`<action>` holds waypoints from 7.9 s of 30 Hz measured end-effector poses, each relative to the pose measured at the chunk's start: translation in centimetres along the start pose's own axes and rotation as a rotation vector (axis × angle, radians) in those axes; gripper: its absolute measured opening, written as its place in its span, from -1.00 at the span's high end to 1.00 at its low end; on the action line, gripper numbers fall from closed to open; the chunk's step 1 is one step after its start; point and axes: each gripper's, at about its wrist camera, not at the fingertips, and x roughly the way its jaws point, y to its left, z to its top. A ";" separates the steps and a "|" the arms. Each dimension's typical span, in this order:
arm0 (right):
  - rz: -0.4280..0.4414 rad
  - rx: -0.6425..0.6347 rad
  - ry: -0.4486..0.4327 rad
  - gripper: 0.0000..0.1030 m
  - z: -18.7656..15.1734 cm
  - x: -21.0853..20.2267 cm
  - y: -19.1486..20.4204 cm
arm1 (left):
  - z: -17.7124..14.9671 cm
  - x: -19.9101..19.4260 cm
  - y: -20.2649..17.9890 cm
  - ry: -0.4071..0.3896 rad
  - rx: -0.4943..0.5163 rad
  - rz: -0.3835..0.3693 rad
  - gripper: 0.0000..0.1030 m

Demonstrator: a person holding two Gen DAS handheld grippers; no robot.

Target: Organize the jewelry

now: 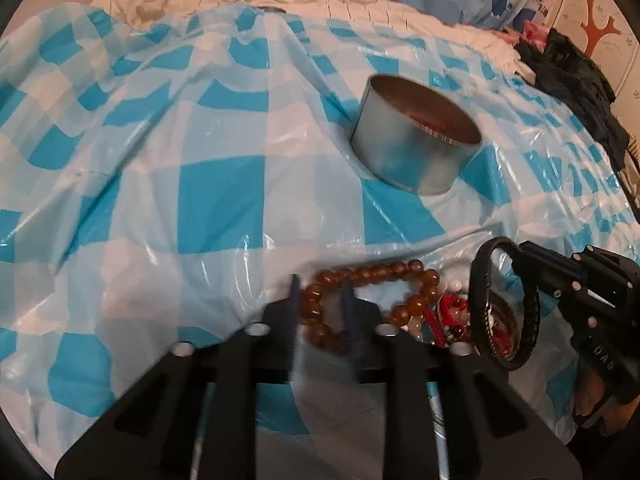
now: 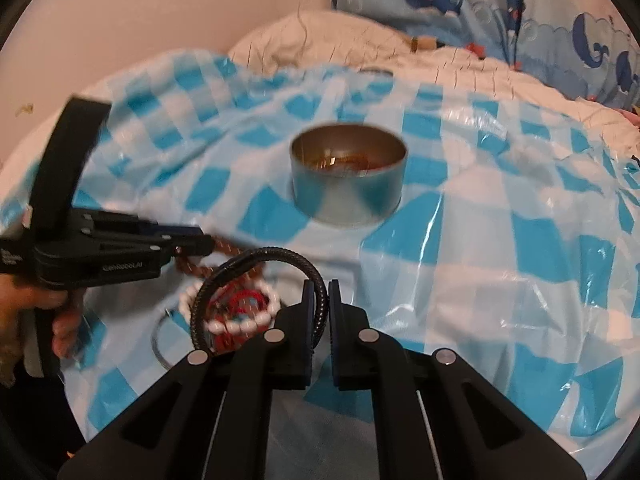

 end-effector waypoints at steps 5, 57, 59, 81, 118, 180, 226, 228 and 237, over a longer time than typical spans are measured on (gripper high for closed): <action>0.015 0.065 -0.042 0.85 0.6 -0.7 -1.0 | 0.4 -1.5 0.6 -0.062 -0.045 -0.078 0.80; -0.099 0.008 -0.123 0.83 1.1 -1.5 -0.3 | 2.2 -4.1 -1.6 -0.111 0.033 -0.118 0.80; -0.119 -0.006 -0.172 0.83 1.5 -2.4 -0.3 | 3.0 -5.3 -2.1 -0.169 0.018 -0.168 0.80; -0.185 0.047 -0.286 0.83 6.4 -1.3 -4.1 | 9.6 -2.7 -5.8 -0.355 -0.127 -0.348 0.80; -0.033 0.065 -0.045 0.13 1.9 0.2 -1.1 | 3.2 -3.3 0.1 -0.109 -0.106 -0.127 0.11; 0.074 -0.003 0.113 -0.26 1.6 1.4 -1.0 | 1.9 -1.3 -1.3 -0.009 0.016 -0.101 -0.16; 0.022 -0.103 0.218 0.11 0.7 2.3 -1.5 | 0.2 1.8 -4.6 0.097 0.245 0.013 0.15; 0.026 -0.112 0.230 0.25 0.5 2.3 -1.3 | 0.2 1.5 -4.6 0.102 0.255 0.010 0.62; 0.060 -0.039 0.223 0.25 0.6 2.1 -2.5 | 1.4 0.1 -1.8 0.047 0.091 -0.092 0.69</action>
